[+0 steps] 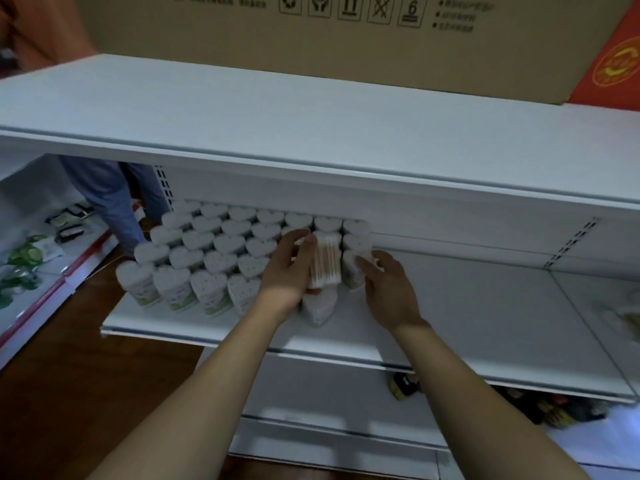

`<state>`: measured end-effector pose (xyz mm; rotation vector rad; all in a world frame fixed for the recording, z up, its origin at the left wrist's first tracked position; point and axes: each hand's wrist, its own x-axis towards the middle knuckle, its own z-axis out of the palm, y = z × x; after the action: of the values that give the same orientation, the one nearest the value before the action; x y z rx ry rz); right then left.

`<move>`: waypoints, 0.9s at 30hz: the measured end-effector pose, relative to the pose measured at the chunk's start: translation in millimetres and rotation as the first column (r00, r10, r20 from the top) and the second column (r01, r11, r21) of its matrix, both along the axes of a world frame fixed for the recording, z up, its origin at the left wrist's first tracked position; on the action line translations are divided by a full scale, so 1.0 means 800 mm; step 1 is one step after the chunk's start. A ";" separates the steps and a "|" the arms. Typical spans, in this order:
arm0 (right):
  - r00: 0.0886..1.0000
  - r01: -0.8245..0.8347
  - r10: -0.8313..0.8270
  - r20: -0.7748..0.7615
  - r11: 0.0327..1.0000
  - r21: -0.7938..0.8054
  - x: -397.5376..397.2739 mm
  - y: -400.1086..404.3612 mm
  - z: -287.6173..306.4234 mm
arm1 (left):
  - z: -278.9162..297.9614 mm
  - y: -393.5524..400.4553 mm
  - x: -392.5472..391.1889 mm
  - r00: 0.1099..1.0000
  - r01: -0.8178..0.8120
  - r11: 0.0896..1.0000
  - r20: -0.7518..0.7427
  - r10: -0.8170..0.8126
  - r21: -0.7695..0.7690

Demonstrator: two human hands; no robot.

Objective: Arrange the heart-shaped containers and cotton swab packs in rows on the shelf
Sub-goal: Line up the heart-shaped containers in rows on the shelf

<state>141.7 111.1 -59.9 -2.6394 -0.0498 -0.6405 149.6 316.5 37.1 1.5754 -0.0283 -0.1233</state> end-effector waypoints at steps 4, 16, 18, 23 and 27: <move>1.000 0.008 -0.008 -0.021 0.999 -0.031 -0.001 0.006 -0.002 | -0.001 0.004 0.003 0.999 0.029 0.999 0.015 -0.029 0.025; 1.000 0.018 -0.023 0.004 0.870 0.492 -0.032 0.006 0.080 | -0.001 -0.025 0.013 0.995 0.061 0.993 0.071 -0.069 0.102; 0.999 -0.014 0.041 -0.028 0.779 0.626 -0.040 0.013 0.103 | 0.002 -0.037 0.009 0.989 0.062 0.979 0.122 -0.087 0.196; 0.992 0.030 0.048 -0.113 0.794 0.607 -0.046 0.014 0.126 | -0.005 -0.062 0.003 0.925 0.009 0.873 0.327 -0.193 0.488; 0.992 0.091 -0.028 -0.120 0.818 0.567 -0.048 -0.003 0.122 | -0.008 -0.067 -0.005 0.867 0.104 0.831 0.360 -0.346 0.547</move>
<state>103.6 108.3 37.4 -2.0838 0.2266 -0.4414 145.8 262.6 31.0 2.1084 -0.6001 0.0535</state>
